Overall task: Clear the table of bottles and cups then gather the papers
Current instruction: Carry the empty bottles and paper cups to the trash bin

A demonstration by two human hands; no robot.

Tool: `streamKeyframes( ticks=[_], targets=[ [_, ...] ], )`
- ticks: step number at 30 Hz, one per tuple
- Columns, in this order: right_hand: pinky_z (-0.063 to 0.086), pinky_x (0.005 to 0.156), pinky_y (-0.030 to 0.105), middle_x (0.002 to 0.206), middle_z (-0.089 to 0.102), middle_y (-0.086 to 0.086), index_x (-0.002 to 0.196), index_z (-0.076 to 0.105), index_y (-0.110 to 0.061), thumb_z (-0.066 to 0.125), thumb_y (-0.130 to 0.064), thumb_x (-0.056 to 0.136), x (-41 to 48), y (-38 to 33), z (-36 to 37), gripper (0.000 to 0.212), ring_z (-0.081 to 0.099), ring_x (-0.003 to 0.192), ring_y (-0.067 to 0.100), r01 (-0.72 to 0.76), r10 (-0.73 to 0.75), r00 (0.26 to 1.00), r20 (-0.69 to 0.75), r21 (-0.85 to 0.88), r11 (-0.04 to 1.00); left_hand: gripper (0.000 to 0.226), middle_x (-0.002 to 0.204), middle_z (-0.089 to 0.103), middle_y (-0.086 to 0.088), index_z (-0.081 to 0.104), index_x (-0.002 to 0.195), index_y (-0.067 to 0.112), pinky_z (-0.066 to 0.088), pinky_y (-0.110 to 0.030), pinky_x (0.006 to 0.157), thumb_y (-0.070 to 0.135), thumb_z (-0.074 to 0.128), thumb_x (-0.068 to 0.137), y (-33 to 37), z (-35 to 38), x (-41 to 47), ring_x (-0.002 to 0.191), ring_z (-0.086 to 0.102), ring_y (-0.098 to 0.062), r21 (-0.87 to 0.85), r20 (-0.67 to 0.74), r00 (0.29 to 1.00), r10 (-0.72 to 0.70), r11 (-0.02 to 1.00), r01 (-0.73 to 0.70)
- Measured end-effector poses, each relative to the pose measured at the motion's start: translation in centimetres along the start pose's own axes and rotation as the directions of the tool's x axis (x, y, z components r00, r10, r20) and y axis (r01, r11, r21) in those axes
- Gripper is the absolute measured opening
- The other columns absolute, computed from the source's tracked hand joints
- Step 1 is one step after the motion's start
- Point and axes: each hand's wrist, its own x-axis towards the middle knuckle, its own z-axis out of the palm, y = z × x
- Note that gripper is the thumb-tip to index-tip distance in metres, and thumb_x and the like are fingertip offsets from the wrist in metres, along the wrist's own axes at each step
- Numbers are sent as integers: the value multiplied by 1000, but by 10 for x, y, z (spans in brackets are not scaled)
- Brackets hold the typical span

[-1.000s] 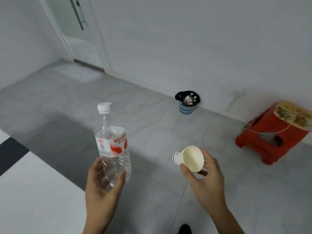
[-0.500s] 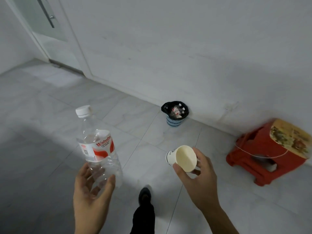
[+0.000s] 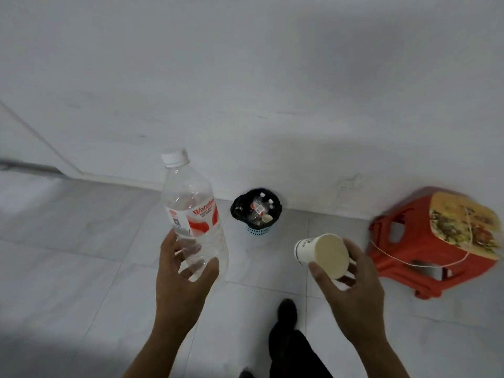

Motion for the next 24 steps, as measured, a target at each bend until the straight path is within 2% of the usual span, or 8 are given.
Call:
streamKeyframes(
  ticks=[2, 5, 9, 12, 16, 18, 21, 24],
  targets=[
    [56, 79, 31, 124, 53, -9, 134, 52, -28, 76, -58, 63, 39, 15, 14, 80, 59, 107, 9, -36, 36, 999, -22, -1, 999, 71, 118, 58, 14, 42, 132, 30, 53, -22, 79, 15, 82, 76, -7, 28, 41, 105, 63, -4, 13, 30, 999, -27, 1000, 27],
    [58, 83, 36, 125, 53, -10, 133, 51, -30, 77, -57, 62, 107, 35, 39, 80, 59, 109, 13, -102, 103, 995, -19, 11, 995, 66, 122, 59, 6, 44, 132, 24, 54, -27, 84, 6, 78, 78, -16, 69, 98, 105, 64, -10, 31, 37, 995, -92, 995, 91],
    [58, 84, 37, 122, 51, -13, 133, 50, -32, 81, -50, 68, 202, 42, 73, 74, 59, 109, 13, -161, 161, 985, 58, -10, 987, 65, 126, 58, 4, 42, 131, 24, 54, -36, 90, 2, 76, 80, -11, 106, 169, 106, 64, -12, 50, 17, 982, -188, 981, 187],
    [58, 84, 35, 118, 49, -22, 131, 50, -33, 83, -45, 70, 270, 46, 102, 70, 58, 107, 8, -170, 174, 977, 126, -43, 984, 66, 125, 58, 4, 41, 129, 22, 55, -41, 93, -1, 76, 79, -17, 127, 225, 109, 64, -12, 60, 7, 974, -227, 972, 226],
    [57, 86, 33, 124, 49, -14, 134, 50, -31, 84, -45, 70, 334, 69, 147, 74, 57, 108, 7, -219, 238, 948, 212, -108, 970, 67, 123, 57, 13, 40, 129, 26, 55, -37, 92, 6, 79, 78, -47, 159, 289, 111, 63, -6, 57, 11, 955, -295, 954, 294],
    [57, 87, 35, 127, 48, -12, 134, 49, -31, 85, -44, 70, 348, 84, 163, 75, 57, 109, 9, -248, 272, 933, 234, -128, 960, 68, 126, 57, 12, 40, 132, 26, 55, -38, 94, 13, 79, 78, -61, 173, 306, 113, 62, -8, 38, 19, 947, -322, 946, 321],
    [56, 89, 35, 129, 41, -11, 136, 46, -30, 85, -42, 70, 376, 144, 211, 78, 56, 109, 13, -281, 332, 908, 256, -218, 935, 73, 132, 55, 7, 39, 136, 23, 53, -43, 97, 26, 81, 77, -122, 201, 341, 119, 60, -11, 10, 20, 918, -397, 918, 397],
    [55, 88, 34, 127, 37, -11, 137, 45, -28, 85, -44, 69, 397, 223, 267, 81, 55, 108, 15, -293, 365, 901, 236, -290, 911, 72, 131, 57, 11, 41, 135, 27, 54, -44, 96, 32, 77, 72, -201, 228, 365, 120, 60, -9, -3, 41, 887, -460, 887, 461]
  ],
)
